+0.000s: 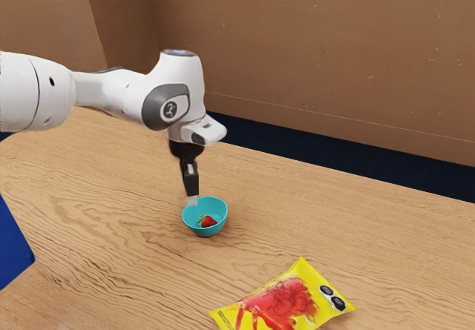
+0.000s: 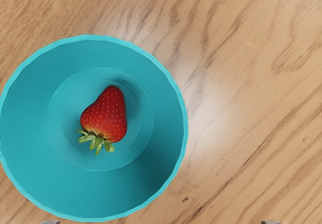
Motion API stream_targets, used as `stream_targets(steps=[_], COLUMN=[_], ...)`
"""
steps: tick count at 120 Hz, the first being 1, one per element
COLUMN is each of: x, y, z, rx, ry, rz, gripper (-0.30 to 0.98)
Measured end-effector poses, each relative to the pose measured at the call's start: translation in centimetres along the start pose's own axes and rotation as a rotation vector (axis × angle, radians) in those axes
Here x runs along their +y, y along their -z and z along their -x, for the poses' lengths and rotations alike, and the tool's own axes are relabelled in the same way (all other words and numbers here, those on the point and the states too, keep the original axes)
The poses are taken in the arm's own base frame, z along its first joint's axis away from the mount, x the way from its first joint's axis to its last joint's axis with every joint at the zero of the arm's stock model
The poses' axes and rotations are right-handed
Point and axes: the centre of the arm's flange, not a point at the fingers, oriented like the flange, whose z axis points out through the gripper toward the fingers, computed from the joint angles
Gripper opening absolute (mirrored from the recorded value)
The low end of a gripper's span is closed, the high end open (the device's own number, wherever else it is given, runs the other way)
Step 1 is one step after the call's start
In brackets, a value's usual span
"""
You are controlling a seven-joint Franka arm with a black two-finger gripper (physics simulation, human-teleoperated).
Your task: Take strawberry from the bowl
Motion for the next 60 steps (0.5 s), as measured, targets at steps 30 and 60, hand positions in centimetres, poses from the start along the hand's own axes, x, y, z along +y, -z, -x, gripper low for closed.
stream_targets(steps=[30,60], x=[-1.6,-2.3], y=[-2.7,-5.5], z=[0.5,-0.6], rx=[0.053,0.082], ry=[-0.216,-0.376], rz=[0.011,0.009], gripper=[0.31,0.28])
